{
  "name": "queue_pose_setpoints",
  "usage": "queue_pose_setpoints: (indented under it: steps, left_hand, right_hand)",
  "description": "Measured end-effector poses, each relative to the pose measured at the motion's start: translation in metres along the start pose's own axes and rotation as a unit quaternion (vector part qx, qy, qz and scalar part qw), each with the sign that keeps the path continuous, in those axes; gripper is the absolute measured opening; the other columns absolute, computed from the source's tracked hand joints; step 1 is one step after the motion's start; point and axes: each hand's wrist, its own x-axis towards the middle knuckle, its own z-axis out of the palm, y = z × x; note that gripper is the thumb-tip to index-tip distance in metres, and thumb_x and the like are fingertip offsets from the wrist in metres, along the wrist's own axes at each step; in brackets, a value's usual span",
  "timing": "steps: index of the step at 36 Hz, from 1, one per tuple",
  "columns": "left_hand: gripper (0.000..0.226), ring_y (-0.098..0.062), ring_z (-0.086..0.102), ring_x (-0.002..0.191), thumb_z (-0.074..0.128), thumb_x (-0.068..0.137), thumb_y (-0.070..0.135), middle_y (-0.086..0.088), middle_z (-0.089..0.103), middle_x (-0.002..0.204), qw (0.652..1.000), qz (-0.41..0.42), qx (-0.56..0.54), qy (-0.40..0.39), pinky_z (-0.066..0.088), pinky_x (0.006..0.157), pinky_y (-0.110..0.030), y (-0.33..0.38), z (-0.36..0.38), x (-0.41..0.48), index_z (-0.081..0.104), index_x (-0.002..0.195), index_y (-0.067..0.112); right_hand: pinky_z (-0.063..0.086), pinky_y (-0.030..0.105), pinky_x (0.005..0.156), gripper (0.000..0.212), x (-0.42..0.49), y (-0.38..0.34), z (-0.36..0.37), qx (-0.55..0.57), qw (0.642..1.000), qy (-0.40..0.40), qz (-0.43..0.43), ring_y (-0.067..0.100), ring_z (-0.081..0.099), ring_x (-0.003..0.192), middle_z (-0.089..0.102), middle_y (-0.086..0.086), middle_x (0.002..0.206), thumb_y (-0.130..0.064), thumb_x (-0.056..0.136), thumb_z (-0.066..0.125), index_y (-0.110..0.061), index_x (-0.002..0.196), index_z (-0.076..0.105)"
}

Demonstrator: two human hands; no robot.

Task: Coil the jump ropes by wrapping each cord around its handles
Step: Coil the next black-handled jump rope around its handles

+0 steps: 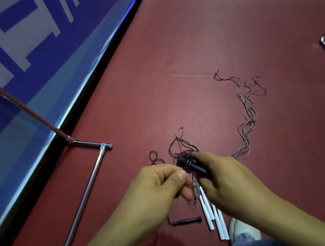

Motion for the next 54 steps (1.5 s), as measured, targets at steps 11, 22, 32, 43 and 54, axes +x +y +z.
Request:
queue_pose_setpoints:
  steps: [11, 22, 32, 43, 54]
  left_hand:
    - [0.021, -0.032, 0.063, 0.074, 0.062, 0.088, 0.043, -0.006, 0.073, 0.078, 0.998, 0.051, 0.031, 0.006, 0.052, 0.084, -0.055, 0.0, -0.01, 0.012, 0.077, 0.084, 0.028]
    - [0.013, -0.017, 0.059, 0.067, 0.072, 0.085, 0.036, -0.008, 0.068, 0.071, 0.993, 0.105, -0.014, 0.043, 0.053, 0.069, -0.047, 0.004, -0.015, 0.017, 0.077, 0.087, 0.024]
    - [0.029, -0.022, 0.036, 0.075, 0.068, 0.088, 0.02, -0.004, 0.062, 0.081, 0.95, 0.057, -0.28, -0.125, 0.033, 0.074, -0.031, 0.017, -0.013, 0.018, 0.076, 0.113, 0.007]
    - [0.039, -0.014, 0.054, 0.07, 0.076, 0.071, 0.009, -0.009, 0.066, 0.078, 0.914, 0.025, -0.381, -0.137, 0.033, 0.071, -0.03, 0.016, -0.01, 0.009, 0.076, 0.109, 0.002]
    - [0.024, -0.034, 0.047, 0.085, 0.075, 0.079, 0.008, -0.014, 0.068, 0.082, 0.939, 0.053, -0.318, -0.121, 0.033, 0.083, -0.045, 0.026, -0.014, 0.01, 0.074, 0.102, -0.001]
  right_hand:
    - [0.026, 0.02, 0.044, 0.02, -0.001, -0.013, -0.024, 0.388, 0.91, -0.122, 0.081, 0.007, 0.03, 0.047, 0.04, -0.011, 0.055, -0.009, 0.099, 0.059, -0.018, 0.085, 0.07]
    - [0.014, 0.026, 0.047, 0.011, -0.005, -0.025, -0.042, 0.549, 0.795, -0.204, 0.157, 0.014, 0.018, 0.049, 0.028, -0.001, 0.06, -0.021, 0.09, 0.069, -0.019, 0.082, 0.062]
    - [0.019, 0.017, 0.042, 0.016, -0.006, -0.022, -0.052, 0.656, 0.694, -0.261, 0.138, 0.006, 0.019, 0.045, 0.026, -0.003, 0.063, -0.028, 0.089, 0.067, -0.021, 0.076, 0.062]
    - [0.021, 0.017, 0.043, 0.018, -0.005, -0.019, -0.054, 0.65, 0.692, -0.299, 0.09, 0.006, 0.021, 0.044, 0.03, -0.003, 0.06, -0.031, 0.084, 0.073, -0.016, 0.083, 0.063]
    - [0.025, 0.014, 0.044, 0.017, -0.001, -0.013, -0.047, 0.718, 0.575, -0.389, 0.057, 0.002, 0.026, 0.047, 0.035, -0.007, 0.063, -0.026, 0.097, 0.067, -0.012, 0.092, 0.06]
